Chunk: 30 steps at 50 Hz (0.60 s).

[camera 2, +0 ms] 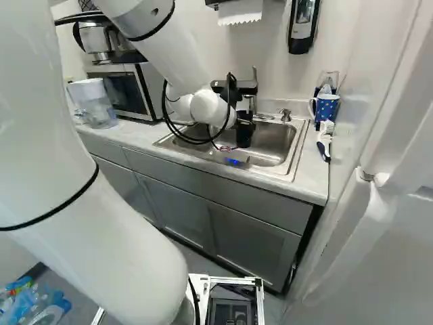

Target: Rinse the cup and place it in the tray

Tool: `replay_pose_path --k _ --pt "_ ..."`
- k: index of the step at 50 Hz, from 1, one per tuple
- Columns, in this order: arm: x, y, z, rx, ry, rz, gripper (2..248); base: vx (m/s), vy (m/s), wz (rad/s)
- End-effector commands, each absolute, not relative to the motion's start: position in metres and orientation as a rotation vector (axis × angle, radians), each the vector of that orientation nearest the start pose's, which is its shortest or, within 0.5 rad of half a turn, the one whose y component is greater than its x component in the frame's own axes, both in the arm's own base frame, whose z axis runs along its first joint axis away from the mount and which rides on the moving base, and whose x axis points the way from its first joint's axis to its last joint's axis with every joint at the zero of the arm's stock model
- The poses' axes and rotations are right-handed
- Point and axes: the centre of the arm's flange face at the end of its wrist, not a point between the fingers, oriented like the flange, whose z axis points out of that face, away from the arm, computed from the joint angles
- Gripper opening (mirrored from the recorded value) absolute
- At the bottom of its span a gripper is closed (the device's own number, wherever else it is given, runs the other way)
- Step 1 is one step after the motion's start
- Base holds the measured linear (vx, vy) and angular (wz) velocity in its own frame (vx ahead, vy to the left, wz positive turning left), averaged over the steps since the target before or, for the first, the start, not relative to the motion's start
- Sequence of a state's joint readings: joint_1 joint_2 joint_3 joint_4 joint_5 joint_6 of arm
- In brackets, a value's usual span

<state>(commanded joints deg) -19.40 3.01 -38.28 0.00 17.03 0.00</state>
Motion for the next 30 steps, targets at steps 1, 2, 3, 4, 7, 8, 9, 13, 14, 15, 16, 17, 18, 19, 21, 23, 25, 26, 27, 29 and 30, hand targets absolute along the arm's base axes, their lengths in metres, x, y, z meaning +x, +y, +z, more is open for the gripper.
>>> replay_pose_path --k 1,2,3,4,7,8,9,13,14,15,16,17,18,19,21,23,25,26,27,29,30 --pt "0.4244 -0.1495 0.4851 -2.855 0.488 -1.593 121 0.0 0.0 0.0" --pt "0.4244 -0.1495 0.4851 -2.855 0.488 -1.593 121 0.0 0.0 0.0" --pt "0.4244 -0.1495 0.4851 -2.855 0.488 -1.593 121 0.0 0.0 0.0" --pt "0.4244 -0.1495 0.4851 -2.855 0.488 -1.593 121 0.0 0.0 0.0" --pt "0.4244 -0.1495 0.4851 -2.855 0.488 -1.593 121 0.0 0.0 0.0" --pt "0.4244 -0.1495 0.4851 -2.855 0.488 -1.593 121 0.0 0.0 0.0" --pt "0.4244 -0.1495 0.4851 -2.855 0.488 -1.593 121 0.0 0.0 0.0" --pt "0.4244 -0.1495 0.4851 -2.855 0.488 -1.593 121 0.0 0.0 0.0" --pt "0.4244 -0.1495 0.4851 -2.855 0.488 -1.593 121 0.0 0.0 0.0" --pt "0.4244 -0.1495 0.4851 -2.855 0.488 -1.593 121 0.0 0.0 0.0" --pt "0.4244 -0.1495 0.4851 -2.855 0.488 -1.593 121 0.0 0.0 0.0" --pt "0.4244 -0.1495 0.4851 -2.855 0.488 -1.593 121 0.0 0.0 0.0" --pt "0.4244 -0.1495 0.4851 -2.855 0.488 -1.593 121 0.0 0.0 0.0" --pt "0.4244 -0.1495 0.4851 -2.855 0.488 -1.593 121 0.0 0.0 0.0" --pt "0.4244 -0.1495 0.4851 -2.855 0.488 -1.593 121 0.0 0.0 0.0" --pt "0.4244 -0.1495 0.4851 -2.855 0.488 -1.593 121 0.0 0.0 0.0" --pt "0.4244 -0.1495 0.4851 -2.855 0.488 -1.593 121 0.0 0.0 0.0" --pt "0.4244 -0.1495 0.4851 -2.855 0.488 -1.593 121 0.0 0.0 0.0" --pt "0.4244 -0.1495 0.4851 -2.855 0.488 -1.593 121 0.0 0.0 0.0" --pt "0.4244 -0.1495 0.4851 -2.855 0.488 -1.593 121 0.0 0.0 0.0" --pt "0.4244 -0.1495 0.4851 -2.855 0.488 -1.593 121 0.0 0.0 0.0"
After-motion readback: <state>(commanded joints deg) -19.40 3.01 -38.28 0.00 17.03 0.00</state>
